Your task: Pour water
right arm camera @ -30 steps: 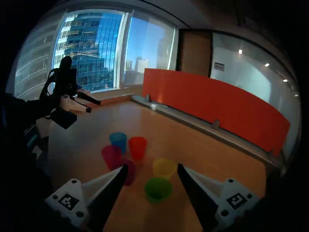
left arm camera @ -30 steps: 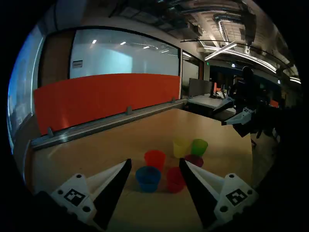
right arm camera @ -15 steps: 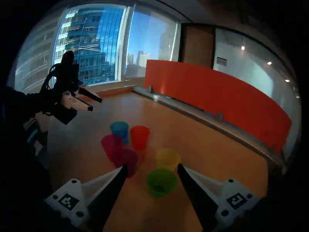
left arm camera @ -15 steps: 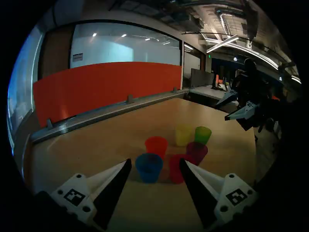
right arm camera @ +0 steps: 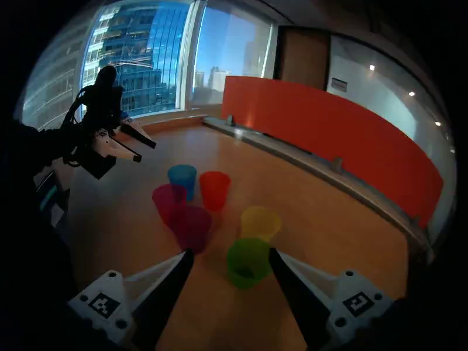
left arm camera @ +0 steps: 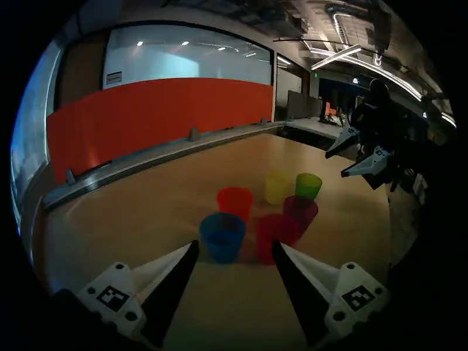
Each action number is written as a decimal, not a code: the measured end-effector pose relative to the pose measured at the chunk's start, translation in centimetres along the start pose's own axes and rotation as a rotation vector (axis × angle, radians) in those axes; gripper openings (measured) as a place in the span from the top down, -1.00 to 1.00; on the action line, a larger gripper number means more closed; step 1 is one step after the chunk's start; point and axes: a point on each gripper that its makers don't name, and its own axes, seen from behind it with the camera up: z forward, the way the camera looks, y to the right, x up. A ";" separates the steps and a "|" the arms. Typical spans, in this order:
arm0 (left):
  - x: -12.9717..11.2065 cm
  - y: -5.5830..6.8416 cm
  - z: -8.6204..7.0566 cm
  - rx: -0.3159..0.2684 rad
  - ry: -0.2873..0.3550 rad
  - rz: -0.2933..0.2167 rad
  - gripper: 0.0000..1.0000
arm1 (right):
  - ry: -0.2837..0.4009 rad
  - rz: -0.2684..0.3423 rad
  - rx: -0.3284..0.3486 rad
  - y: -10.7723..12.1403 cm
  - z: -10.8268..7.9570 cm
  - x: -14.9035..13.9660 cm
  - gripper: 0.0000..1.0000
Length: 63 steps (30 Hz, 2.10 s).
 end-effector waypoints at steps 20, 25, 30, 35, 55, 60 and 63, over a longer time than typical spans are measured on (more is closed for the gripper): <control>-4.3 -1.6 3.8 0.006 -0.115 0.012 -0.84 | -0.102 0.040 -0.017 1.3 2.6 -5.5 -0.99; -4.8 -2.2 5.0 -0.003 -0.143 0.004 -0.84 | -0.125 0.058 -0.015 1.8 3.3 -6.5 -0.99; -5.1 -2.6 6.2 -0.012 -0.162 0.000 -0.84 | -0.136 0.079 -0.010 2.1 4.0 -7.1 -0.99; -5.6 -2.7 7.4 -0.022 -0.187 -0.005 -0.84 | -0.145 0.097 -0.004 2.6 4.7 -7.5 -0.99; -4.1 -1.9 10.9 -0.071 -0.195 -0.003 -0.84 | -0.150 0.097 0.015 3.5 6.0 -7.5 -0.99; -4.0 -1.8 11.4 -0.069 -0.198 -0.002 -0.84 | -0.149 0.094 0.018 3.5 6.1 -7.2 -0.99; -4.1 -1.9 11.6 -0.064 -0.198 0.006 -0.83 | -0.147 0.093 0.017 3.6 6.1 -7.1 -0.99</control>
